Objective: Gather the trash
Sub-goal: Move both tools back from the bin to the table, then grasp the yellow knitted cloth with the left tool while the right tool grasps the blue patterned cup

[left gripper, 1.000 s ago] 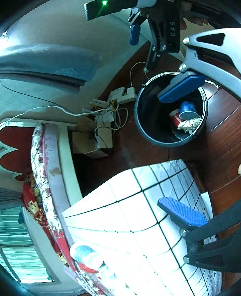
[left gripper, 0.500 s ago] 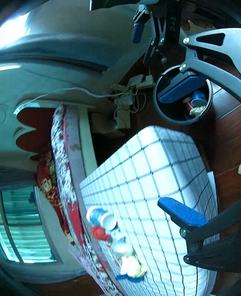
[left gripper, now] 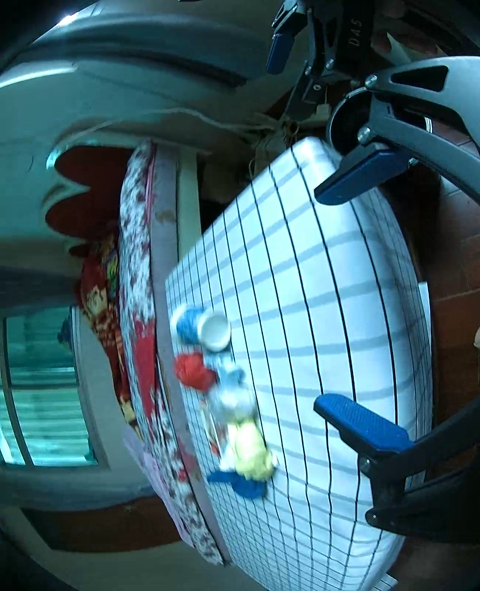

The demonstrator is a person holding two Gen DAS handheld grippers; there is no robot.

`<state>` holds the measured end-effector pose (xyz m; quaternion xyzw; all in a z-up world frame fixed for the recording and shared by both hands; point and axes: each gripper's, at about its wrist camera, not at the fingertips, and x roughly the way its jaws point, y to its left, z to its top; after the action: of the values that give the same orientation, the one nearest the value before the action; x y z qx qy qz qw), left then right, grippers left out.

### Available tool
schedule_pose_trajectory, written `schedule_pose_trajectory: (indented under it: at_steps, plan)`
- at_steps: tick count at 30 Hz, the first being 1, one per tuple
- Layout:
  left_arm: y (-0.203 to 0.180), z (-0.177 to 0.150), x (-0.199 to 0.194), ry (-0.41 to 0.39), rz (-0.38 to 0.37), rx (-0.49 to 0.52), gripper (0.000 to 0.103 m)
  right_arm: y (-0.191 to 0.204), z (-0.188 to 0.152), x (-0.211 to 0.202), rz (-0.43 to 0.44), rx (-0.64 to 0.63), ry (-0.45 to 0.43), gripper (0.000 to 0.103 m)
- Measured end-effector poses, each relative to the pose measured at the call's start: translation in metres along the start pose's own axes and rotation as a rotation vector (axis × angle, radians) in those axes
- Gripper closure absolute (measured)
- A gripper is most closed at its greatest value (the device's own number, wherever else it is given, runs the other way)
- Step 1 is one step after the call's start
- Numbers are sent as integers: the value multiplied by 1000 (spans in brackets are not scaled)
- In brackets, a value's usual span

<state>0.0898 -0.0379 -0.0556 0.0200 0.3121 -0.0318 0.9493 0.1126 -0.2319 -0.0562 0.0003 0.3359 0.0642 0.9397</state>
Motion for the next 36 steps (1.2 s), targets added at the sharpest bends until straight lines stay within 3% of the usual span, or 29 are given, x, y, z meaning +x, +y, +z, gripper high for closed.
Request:
schedule_pose_trajectory:
  at_steps: [11, 16, 19, 27, 32, 36]
  plan:
    - [104, -4, 5, 19, 134, -106, 1, 82, 25, 34, 95, -65, -17, 1]
    - [139, 9, 22, 27, 174, -111, 1, 108, 48, 61, 115, -88, 9, 1]
    - [159, 24, 41, 39, 170, -118, 2, 121, 68, 85, 91, -116, 37, 1]
    - [183, 50, 105, 103, 123, -127, 13, 124, 116, 153, 103, -47, 73, 1]
    - [189, 63, 131, 132, 110, -142, 17, 129, 141, 185, 101, -36, 80, 8]
    - [191, 67, 151, 179, 96, -143, 20, 131, 152, 215, 119, -16, 137, 17]
